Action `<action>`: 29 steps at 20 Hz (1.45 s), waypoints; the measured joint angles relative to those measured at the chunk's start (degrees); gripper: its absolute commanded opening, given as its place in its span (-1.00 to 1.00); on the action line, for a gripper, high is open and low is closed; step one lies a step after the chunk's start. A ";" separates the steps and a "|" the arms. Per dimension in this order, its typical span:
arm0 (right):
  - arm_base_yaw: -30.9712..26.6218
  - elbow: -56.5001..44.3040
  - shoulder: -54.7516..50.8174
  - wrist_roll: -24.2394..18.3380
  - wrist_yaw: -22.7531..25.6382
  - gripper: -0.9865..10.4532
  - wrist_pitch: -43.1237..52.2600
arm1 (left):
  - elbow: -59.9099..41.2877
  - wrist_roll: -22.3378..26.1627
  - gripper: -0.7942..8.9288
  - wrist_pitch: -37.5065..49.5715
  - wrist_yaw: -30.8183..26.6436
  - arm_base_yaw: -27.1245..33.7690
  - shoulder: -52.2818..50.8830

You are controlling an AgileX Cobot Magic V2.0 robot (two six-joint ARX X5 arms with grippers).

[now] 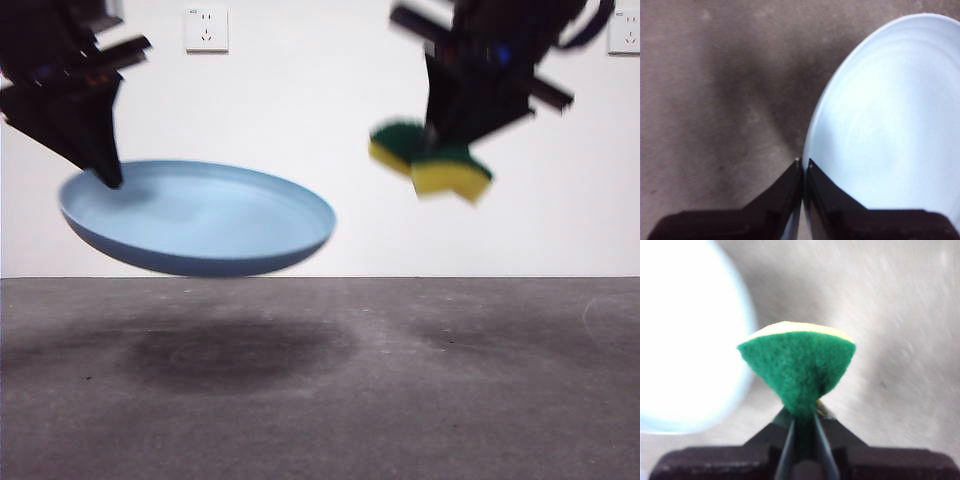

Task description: Pick up the plate,pick up the cloth,clean the plate with the cloth

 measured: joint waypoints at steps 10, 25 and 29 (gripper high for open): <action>7.63 0.33 2.05 1.33 8.28 -0.85 1.18 | 0.00 -5.31 -0.85 7.93 4.61 -15.80 2.47; 17.16 0.33 9.18 1.46 3.80 -0.85 -6.36 | -0.11 -6.19 -0.85 7.06 -0.98 -14.21 2.49; 16.41 0.33 9.18 1.25 19.96 -0.85 -12.55 | -0.11 -6.16 -0.85 4.70 1.79 -12.63 2.49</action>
